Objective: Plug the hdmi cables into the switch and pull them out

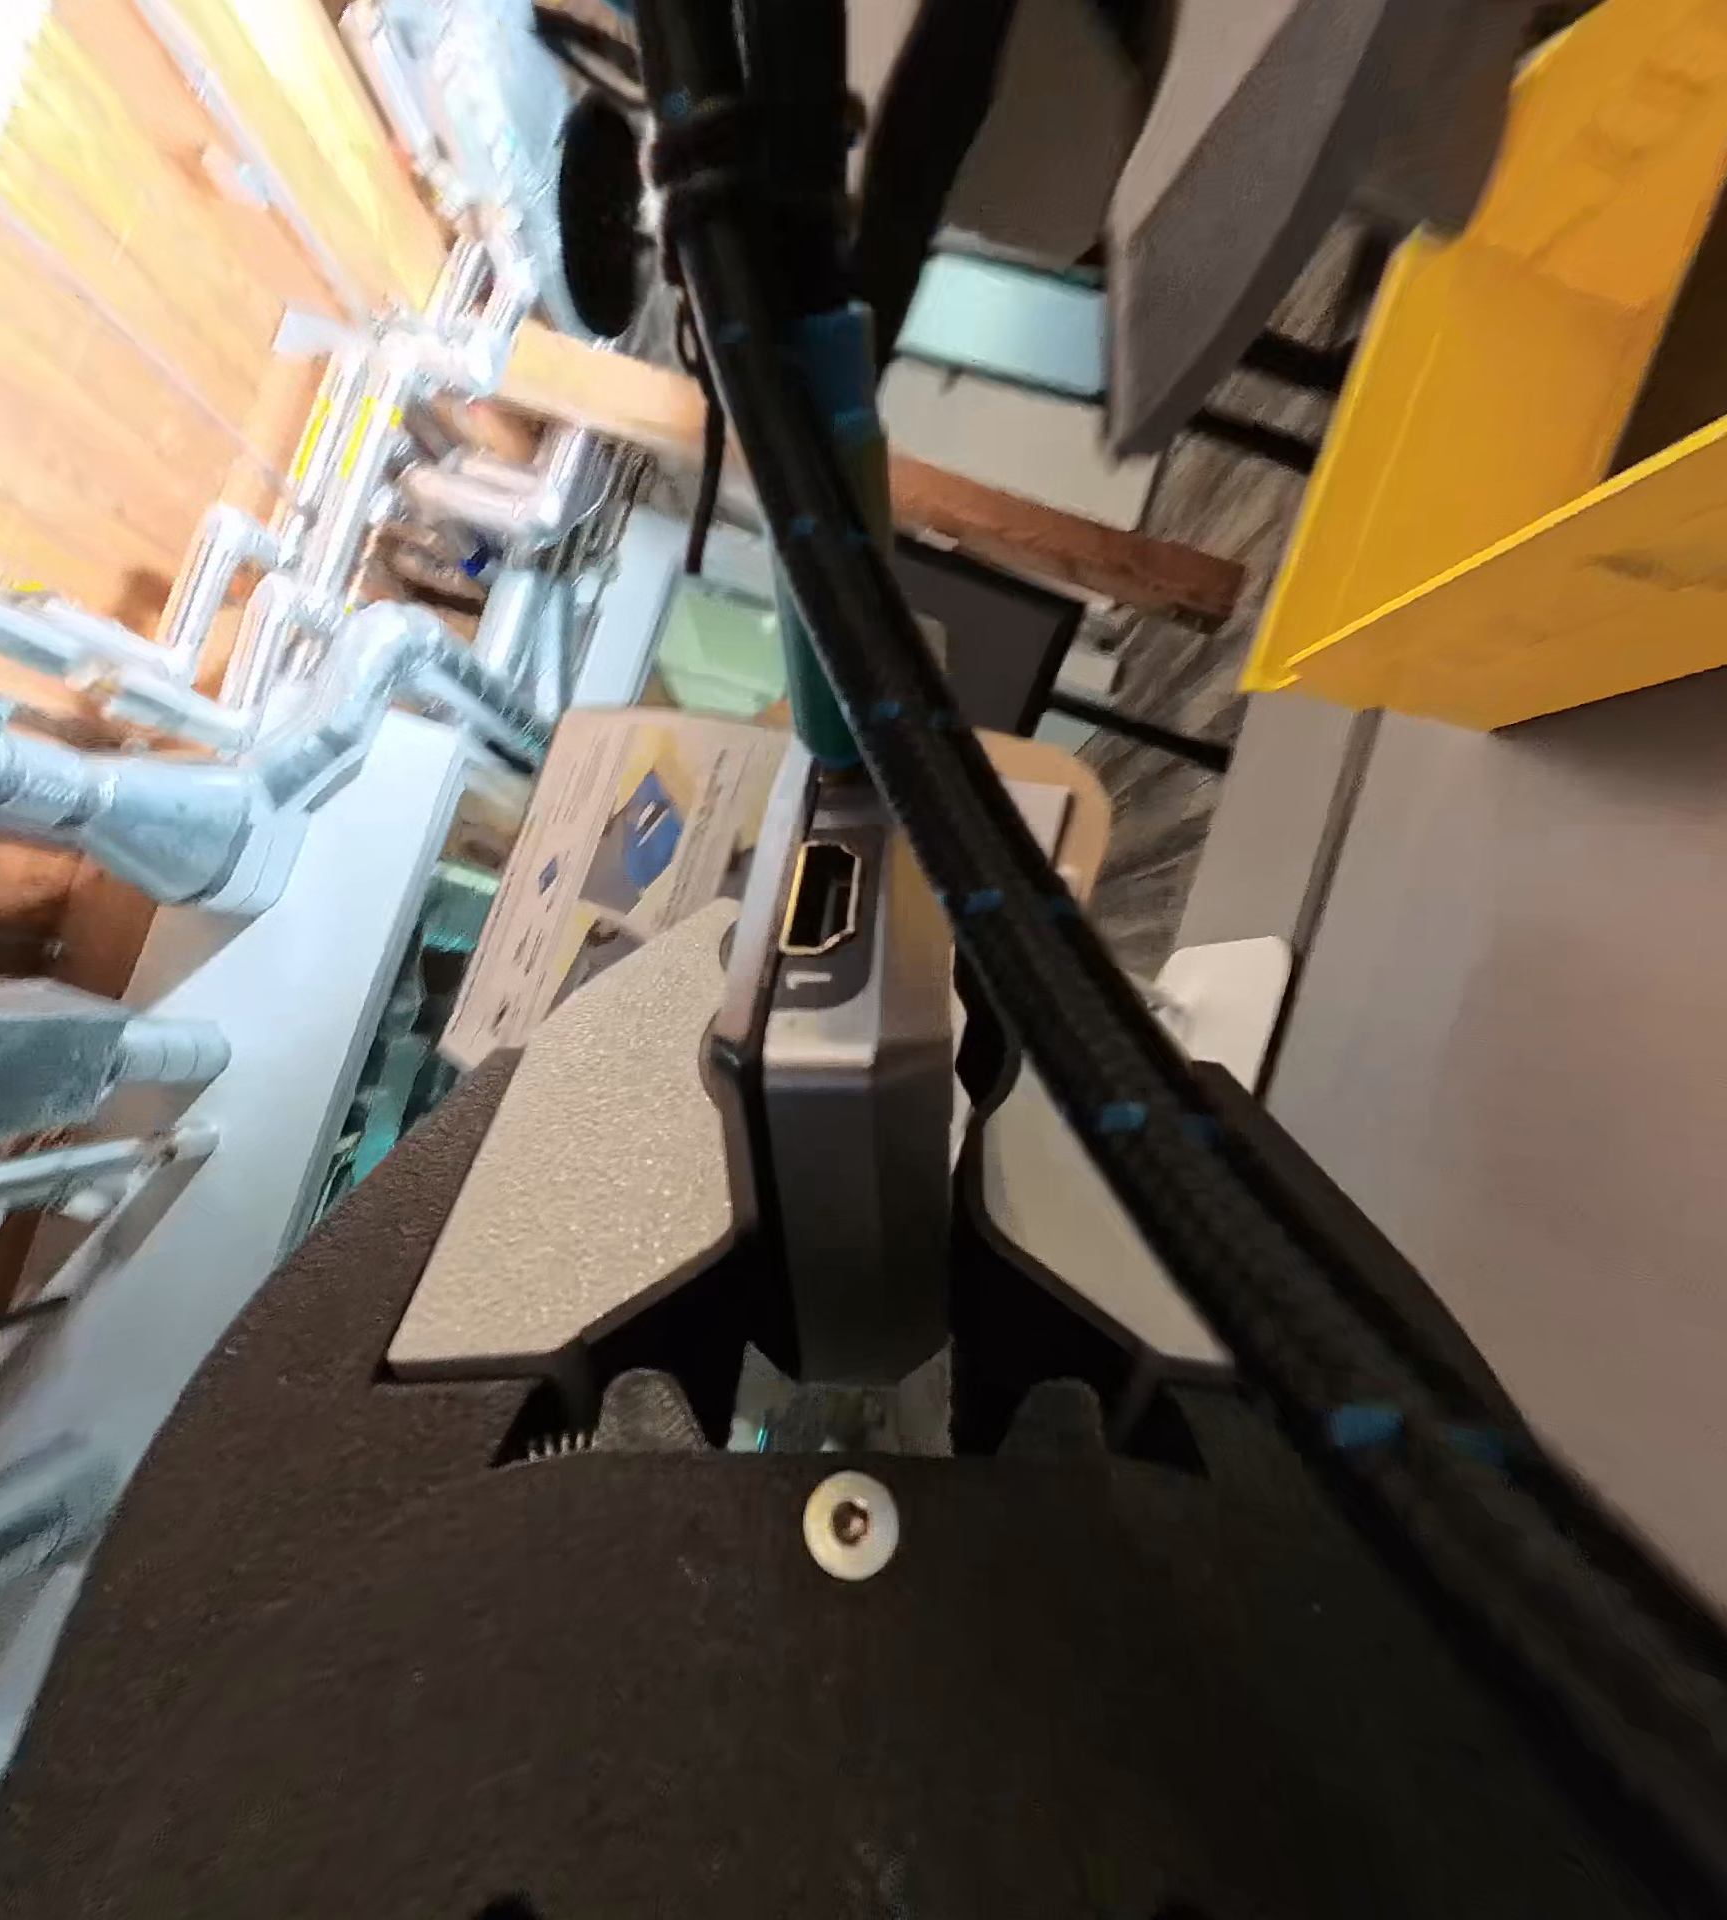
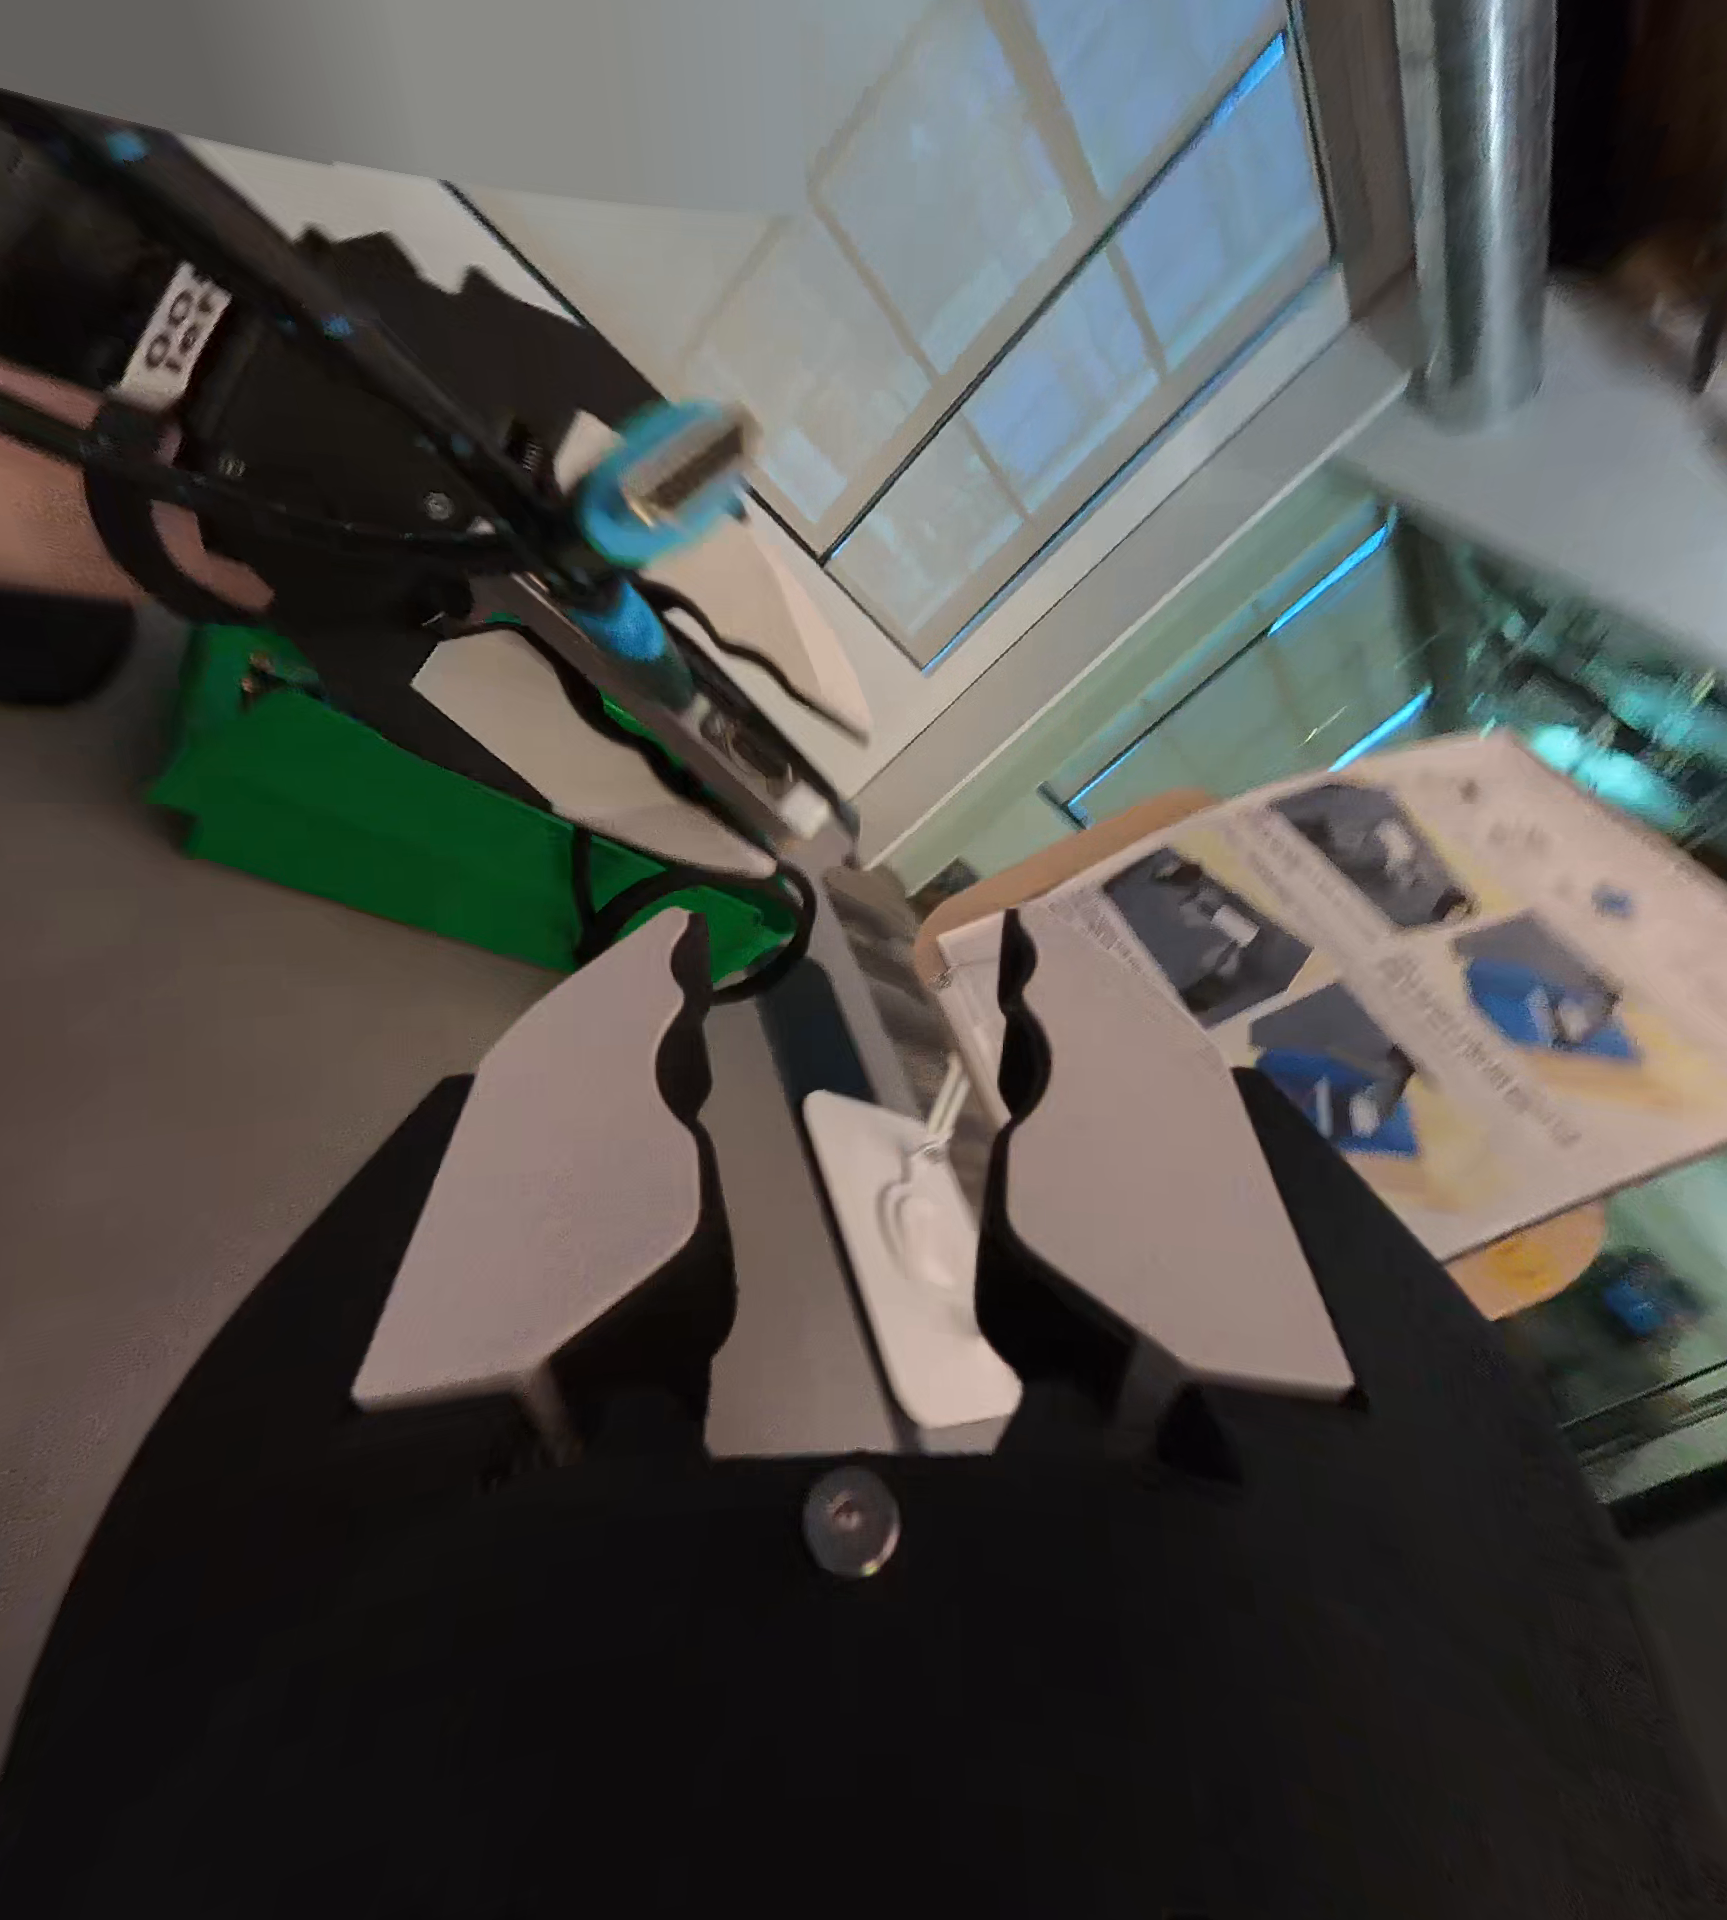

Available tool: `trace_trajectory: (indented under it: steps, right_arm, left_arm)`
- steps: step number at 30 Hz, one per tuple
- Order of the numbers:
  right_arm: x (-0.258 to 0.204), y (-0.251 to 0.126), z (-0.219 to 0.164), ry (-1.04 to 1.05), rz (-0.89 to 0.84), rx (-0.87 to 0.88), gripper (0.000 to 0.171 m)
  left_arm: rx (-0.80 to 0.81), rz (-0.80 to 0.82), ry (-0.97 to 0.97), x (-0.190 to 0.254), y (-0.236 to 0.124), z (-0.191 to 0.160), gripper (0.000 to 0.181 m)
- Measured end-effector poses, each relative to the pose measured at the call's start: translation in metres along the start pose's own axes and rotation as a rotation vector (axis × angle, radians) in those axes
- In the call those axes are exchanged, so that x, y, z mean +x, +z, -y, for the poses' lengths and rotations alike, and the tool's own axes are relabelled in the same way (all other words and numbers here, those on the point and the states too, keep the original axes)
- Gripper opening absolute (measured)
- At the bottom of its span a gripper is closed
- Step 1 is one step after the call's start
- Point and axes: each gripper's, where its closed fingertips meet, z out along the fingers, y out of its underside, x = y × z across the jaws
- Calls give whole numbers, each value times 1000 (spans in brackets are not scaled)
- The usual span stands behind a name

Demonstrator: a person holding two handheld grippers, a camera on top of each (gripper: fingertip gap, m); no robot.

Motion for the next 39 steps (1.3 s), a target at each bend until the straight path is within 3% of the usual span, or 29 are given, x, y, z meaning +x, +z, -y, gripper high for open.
trace_trajectory:
  steps: [5,8,12,19,21,24,27,31,35,39]
  right_arm:
    - [-40,21,-2,-221,102,-72,49]
    - [-51,26,-4,-351,107,-85,27]
    - [-51,31,-11,-515,68,-178,19]
    - [-18,22,-13,-633,-117,-249,22]
    - [-7,16,-16,-660,-166,-272,21]
    - [2,13,-24,-691,-212,-321,22]
    - [3,14,-32,-740,-231,-344,22]
    - [-2,17,-37,-798,-223,-356,22]
    - [-6,21,-38,-820,-218,-363,22]
    - [-11,25,-35,-852,-210,-354,22]
  left_arm:
    - [100,-118,54,28,-4,21,36]
    - [124,-204,29,41,-6,27,35]
    - [77,-232,9,42,-1,15,38]
    - [-73,-241,-76,17,-1,-26,37]
    - [-105,-323,-164,16,-6,-39,34]
    - [-118,-449,-464,9,-12,-51,36]
    - [9,-527,-800,-9,-17,-37,41]
    - [179,-596,-1078,-20,-18,-16,46]
    - [228,-798,-1200,5,-19,2,57]
    - [188,-772,-1170,18,-11,2,57]
